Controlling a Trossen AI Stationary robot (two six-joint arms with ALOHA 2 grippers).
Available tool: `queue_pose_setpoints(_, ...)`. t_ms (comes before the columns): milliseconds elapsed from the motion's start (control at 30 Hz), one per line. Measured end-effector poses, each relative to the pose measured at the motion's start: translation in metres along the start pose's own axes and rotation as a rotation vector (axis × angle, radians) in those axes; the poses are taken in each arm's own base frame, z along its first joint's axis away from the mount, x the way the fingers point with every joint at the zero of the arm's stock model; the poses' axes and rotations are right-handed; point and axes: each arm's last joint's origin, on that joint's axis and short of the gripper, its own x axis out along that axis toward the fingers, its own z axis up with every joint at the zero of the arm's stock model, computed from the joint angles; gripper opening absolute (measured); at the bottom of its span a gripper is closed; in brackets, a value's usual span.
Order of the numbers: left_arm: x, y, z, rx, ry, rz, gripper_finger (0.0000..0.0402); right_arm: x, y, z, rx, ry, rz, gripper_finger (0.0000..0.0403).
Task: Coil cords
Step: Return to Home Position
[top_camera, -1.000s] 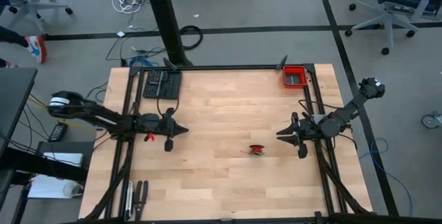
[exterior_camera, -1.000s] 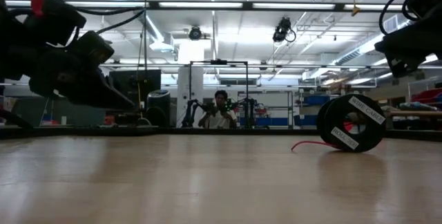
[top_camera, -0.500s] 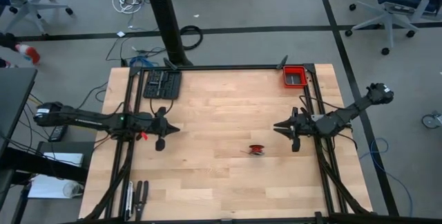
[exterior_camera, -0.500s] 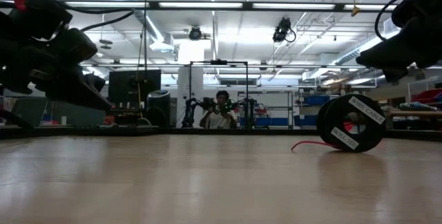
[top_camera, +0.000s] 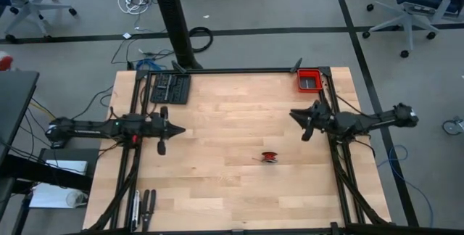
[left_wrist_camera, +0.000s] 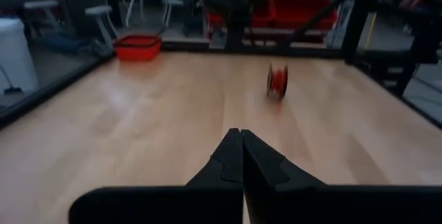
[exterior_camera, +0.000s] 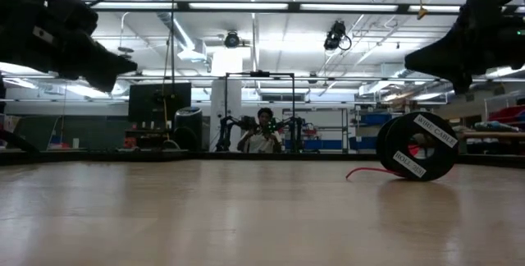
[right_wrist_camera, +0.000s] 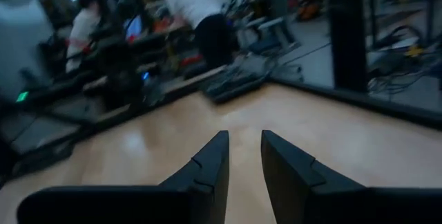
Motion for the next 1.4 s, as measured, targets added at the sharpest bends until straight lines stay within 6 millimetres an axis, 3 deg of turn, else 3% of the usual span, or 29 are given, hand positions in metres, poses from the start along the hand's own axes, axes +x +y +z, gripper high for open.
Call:
queue_pose_setpoints(200, -0.004, 0.000, 0.004, -0.004, -0.055, -0.003, 0.0000, -0.002, -0.007, 0.009, 0.054, -0.094, -0.042, 0.0084)
queue_pose_setpoints(1100, -0.004, 0.000, 0.005, -0.005, -0.067, -0.004, 0.0000, -0.003, -0.004, 0.008, 0.054, -0.082, -0.009, 0.0084)
queue_pose_setpoints(1400, -0.006, 0.000, 0.018, -0.015, -0.202, -0.007, 0.0000, -0.003, -0.004, 0.009, 0.055, -0.084, -0.009, 0.0084)
